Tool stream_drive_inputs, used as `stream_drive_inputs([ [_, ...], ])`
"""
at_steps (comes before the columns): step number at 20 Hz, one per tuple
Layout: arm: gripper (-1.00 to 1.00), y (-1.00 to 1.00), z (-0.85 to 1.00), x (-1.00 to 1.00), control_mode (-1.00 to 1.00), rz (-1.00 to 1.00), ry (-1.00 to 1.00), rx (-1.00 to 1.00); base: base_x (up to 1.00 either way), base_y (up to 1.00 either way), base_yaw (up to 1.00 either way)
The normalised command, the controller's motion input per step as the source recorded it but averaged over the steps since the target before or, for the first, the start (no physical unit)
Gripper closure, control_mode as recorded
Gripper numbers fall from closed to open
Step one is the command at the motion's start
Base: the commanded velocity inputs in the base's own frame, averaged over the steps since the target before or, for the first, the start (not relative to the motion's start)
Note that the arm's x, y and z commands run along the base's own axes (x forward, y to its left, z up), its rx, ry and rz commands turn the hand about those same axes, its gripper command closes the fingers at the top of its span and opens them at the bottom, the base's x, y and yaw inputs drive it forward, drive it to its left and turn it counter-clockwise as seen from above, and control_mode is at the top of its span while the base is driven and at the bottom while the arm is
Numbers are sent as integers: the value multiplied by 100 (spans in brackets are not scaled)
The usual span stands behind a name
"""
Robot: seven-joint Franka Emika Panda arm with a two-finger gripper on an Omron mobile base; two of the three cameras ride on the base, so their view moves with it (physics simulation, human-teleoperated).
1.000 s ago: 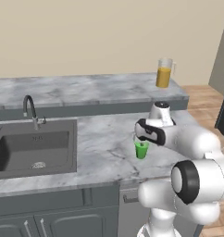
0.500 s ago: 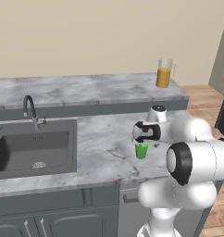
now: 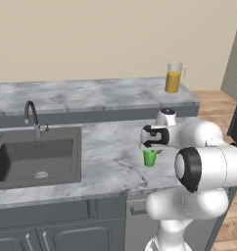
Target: Place the pitcher and cup on the dining counter for serving.
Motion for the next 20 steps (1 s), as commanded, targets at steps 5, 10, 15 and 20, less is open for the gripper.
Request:
stream_drive_inputs([
  [5, 100, 0, 5, -6, -100, 0, -2, 0, 0, 0, 0],
  [10, 100, 4, 41, -31, -100, 0, -12, 0, 0, 0, 0],
  [15, 100, 4, 83, -63, -100, 0, -9, 0, 0, 0, 0],
  [20, 100, 2, 100, -86, -100, 0, -8, 0, 0, 0, 0],
])
